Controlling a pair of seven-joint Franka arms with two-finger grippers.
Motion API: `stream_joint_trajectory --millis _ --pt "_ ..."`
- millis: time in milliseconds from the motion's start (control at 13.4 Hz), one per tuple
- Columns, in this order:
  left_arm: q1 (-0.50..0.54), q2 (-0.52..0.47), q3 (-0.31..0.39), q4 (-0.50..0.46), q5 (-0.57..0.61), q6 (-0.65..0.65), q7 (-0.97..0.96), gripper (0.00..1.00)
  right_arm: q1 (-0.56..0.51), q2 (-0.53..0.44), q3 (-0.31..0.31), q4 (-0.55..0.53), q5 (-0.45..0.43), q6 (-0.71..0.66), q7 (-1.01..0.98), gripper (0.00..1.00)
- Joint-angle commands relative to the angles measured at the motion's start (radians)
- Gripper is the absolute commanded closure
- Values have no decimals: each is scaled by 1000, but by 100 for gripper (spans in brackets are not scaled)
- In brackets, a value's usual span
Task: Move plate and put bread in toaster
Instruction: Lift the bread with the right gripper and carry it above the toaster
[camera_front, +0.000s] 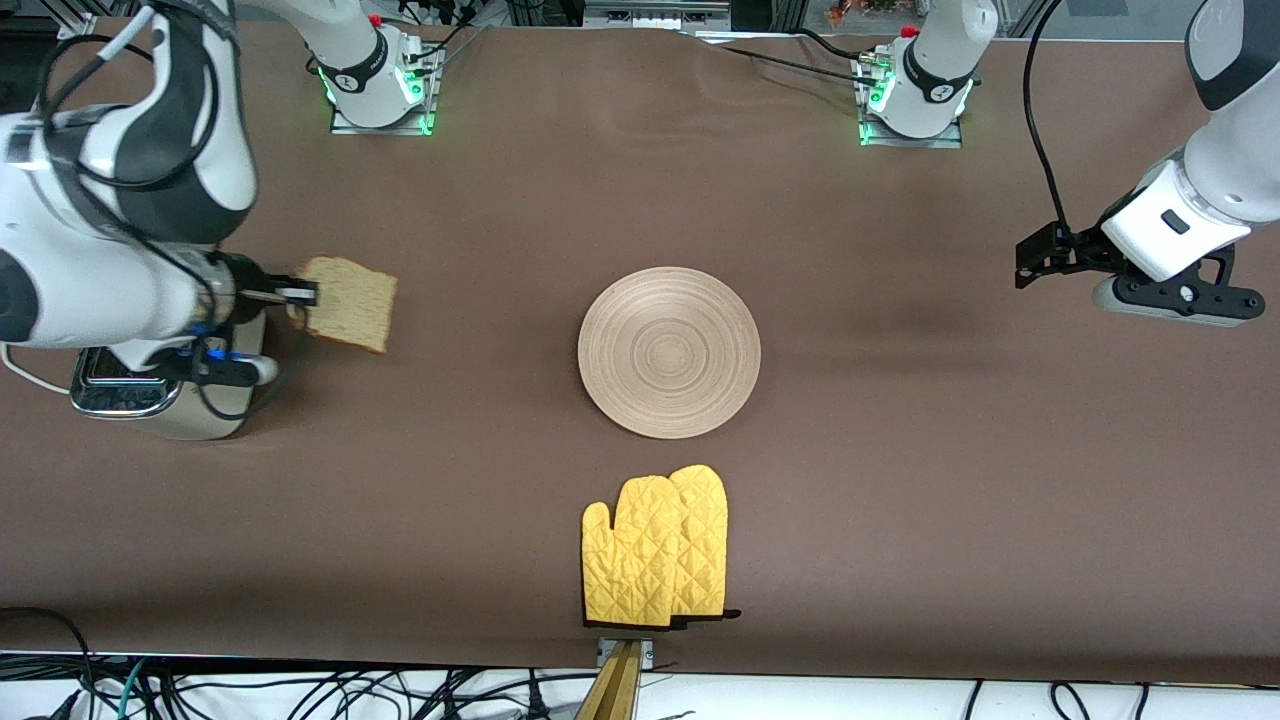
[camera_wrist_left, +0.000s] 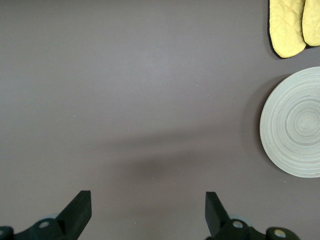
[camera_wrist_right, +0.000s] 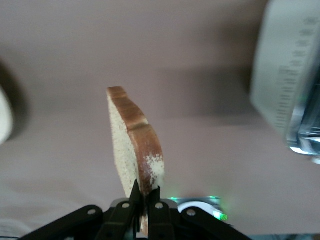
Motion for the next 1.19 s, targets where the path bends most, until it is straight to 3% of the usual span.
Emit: stream_joint_trajectory --millis 0,149,372,744,1117 --pt "8 13 -1 32 -4 -24 26 0 6 -6 -116 14 -65 -58 -161 100" --pt "23 13 -1 32 -4 -24 30 0 6 -4 -197 14 -119 -55 -281 100" --pt "22 13 -2 32 -6 -24 30 0 -12 2 -260 12 -206 -27 -360 100" --pt "19 13 -7 32 -6 -24 21 0 -156 40 -259 1 -223 72 -421 100" --pt "17 13 -10 32 -4 -24 29 0 -204 100 -257 1 -217 163 -477 100"
